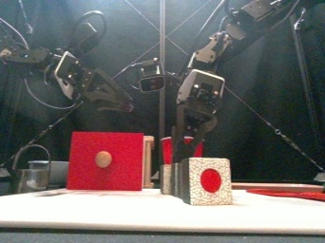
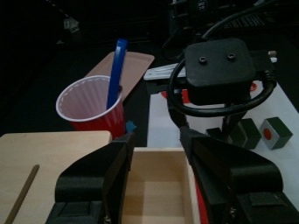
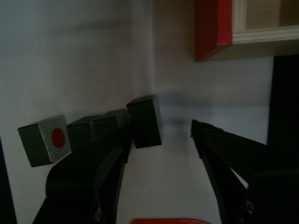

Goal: Place sushi on board then cut the sushi with the knife then place the pieces on the plate
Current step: Place the 4 sushi pieces on the plate

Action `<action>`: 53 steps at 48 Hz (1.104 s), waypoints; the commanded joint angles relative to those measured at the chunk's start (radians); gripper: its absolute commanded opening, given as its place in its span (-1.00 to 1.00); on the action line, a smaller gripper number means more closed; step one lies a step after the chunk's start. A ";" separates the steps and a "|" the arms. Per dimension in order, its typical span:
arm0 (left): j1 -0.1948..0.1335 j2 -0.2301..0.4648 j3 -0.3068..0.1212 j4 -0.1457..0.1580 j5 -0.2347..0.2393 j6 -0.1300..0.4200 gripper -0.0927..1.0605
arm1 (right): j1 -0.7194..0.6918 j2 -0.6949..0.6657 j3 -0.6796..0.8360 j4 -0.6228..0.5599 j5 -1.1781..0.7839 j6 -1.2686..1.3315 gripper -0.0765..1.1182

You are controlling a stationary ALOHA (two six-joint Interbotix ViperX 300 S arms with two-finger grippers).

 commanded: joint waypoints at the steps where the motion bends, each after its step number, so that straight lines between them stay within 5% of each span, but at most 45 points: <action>1: 0.000 -0.009 -0.006 -0.015 -0.009 0.000 0.60 | -0.003 -0.008 -0.028 0.006 -0.009 -0.002 0.51; 15: 0.000 -0.009 0.002 -0.034 -0.009 0.002 0.60 | -0.020 -0.028 -0.020 0.011 -0.003 0.028 0.11; 38: 0.003 -0.008 0.003 -0.034 -0.009 0.002 0.60 | -0.118 -0.334 0.276 0.058 0.074 0.321 0.10; 53: -0.002 -0.008 0.005 -0.032 -0.009 0.002 0.60 | -0.279 -0.397 0.374 -0.115 0.075 0.693 0.10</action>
